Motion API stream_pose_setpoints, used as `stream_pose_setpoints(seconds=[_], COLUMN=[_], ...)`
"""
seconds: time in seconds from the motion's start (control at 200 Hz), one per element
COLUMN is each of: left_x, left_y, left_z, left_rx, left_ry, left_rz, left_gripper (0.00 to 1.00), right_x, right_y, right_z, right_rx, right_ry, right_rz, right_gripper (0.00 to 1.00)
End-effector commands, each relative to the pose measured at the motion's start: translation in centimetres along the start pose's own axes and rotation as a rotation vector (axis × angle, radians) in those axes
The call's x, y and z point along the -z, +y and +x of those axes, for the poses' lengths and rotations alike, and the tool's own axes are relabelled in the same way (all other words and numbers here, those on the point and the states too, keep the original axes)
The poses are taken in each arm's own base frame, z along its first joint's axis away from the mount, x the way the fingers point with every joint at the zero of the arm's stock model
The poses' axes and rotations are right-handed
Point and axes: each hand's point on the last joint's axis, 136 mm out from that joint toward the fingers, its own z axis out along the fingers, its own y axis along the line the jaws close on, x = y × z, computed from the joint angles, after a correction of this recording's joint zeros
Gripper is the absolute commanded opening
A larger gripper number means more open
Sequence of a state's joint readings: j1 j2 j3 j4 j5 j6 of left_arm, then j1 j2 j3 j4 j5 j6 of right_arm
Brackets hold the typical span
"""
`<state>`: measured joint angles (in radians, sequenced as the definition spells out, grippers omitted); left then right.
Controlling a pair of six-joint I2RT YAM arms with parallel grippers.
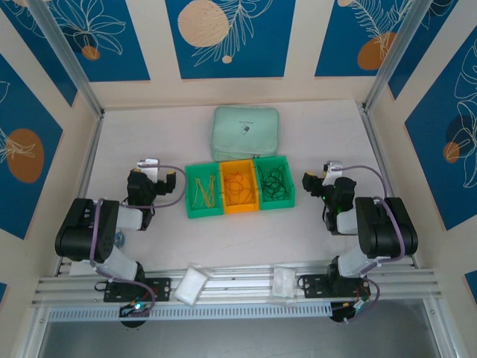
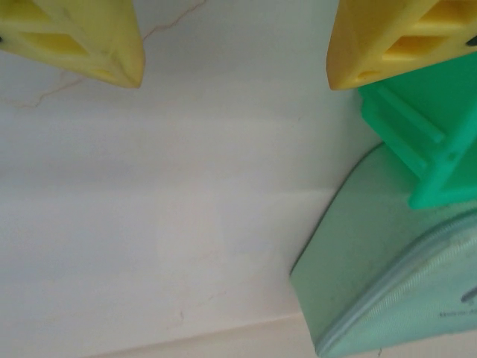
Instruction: Untangle the cables
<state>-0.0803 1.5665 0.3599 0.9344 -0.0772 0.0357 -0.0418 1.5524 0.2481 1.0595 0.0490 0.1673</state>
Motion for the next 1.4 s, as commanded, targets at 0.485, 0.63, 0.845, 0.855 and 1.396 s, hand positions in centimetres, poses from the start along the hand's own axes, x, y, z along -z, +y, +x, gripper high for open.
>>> stream_pose_setpoints(seconds=[0.485,0.63,0.845,0.855,1.396], left_x=[-0.2,-0.3,-0.2,-0.2,-0.2], left_y=[-0.1,-0.1,-0.1,-0.1,-0.1], left_z=[-0.8,-0.9,-0.9,-0.8,-0.9], left_rx=[-0.016,-0.016,-0.016,-0.016,-0.016], left_ry=[-0.021,-0.022,-0.022,-0.021,-0.022], left_rz=[0.019,0.019,0.02,0.02,0.019], left_gripper=[1.0,1.0,1.0,1.0,1.0], right_x=[-2.2,-2.2,-2.2,-2.2,-2.3], right_y=[1.3,1.3,1.4,1.4,1.6], right_z=[-2.5,-2.4,-2.5,-2.5,-2.4], right_rx=[0.047,0.048,0.057,0.057,0.072], right_ry=[0.034,0.032,0.03,0.031,0.034], right_rz=[-0.067,-0.069,-0.063,-0.063,-0.06], right_gripper=[0.74,0.82,0.98,0.98,0.98])
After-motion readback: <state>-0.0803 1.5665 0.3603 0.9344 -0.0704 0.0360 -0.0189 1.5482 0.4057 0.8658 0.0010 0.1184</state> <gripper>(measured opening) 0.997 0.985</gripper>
